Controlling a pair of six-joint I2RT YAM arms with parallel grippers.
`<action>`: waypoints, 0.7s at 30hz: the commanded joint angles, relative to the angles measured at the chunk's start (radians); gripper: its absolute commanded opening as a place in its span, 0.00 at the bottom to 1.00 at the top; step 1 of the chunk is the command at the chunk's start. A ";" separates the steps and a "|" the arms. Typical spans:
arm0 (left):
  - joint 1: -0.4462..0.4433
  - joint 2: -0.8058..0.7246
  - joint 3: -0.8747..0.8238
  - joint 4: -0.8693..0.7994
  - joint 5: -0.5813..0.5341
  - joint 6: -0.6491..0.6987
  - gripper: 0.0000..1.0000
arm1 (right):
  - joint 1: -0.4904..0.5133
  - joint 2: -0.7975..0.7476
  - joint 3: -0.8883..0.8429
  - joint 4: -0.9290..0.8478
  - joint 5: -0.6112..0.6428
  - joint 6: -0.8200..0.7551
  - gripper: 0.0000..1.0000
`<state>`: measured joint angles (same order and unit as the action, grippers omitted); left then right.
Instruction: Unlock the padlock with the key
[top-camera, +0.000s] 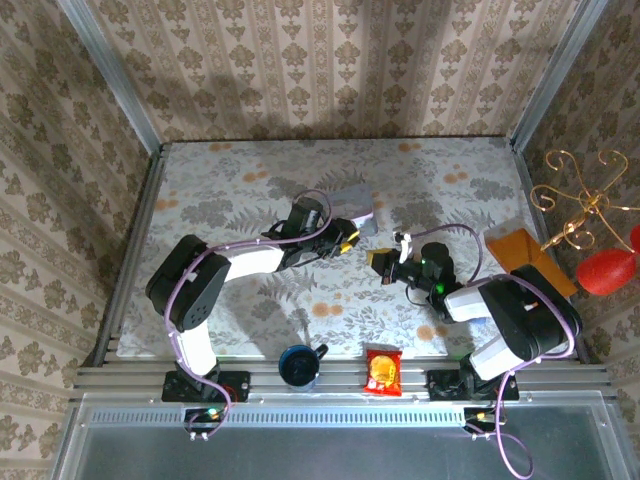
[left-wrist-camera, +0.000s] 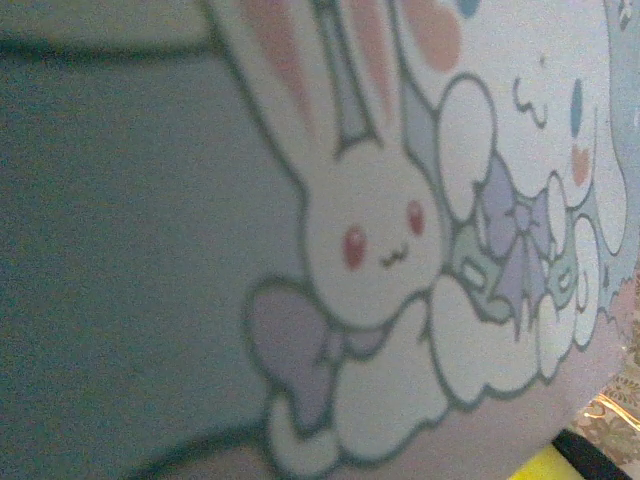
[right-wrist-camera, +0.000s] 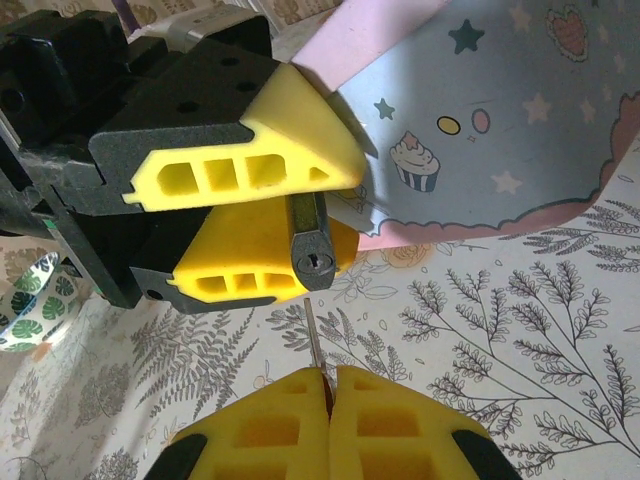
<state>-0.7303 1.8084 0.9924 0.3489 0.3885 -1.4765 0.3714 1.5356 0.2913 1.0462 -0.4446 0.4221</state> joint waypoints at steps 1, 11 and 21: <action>0.009 -0.021 0.007 0.048 -0.004 -0.030 0.00 | 0.008 0.020 -0.006 0.045 0.010 0.002 0.00; 0.010 -0.009 0.018 0.043 0.006 -0.031 0.00 | 0.008 0.056 0.020 0.067 0.009 0.010 0.00; 0.011 0.002 0.029 0.044 0.015 -0.037 0.00 | 0.009 0.067 0.040 0.084 0.005 0.015 0.00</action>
<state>-0.7303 1.8088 0.9928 0.3504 0.3893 -1.4895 0.3717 1.5890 0.3061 1.0885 -0.4454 0.4267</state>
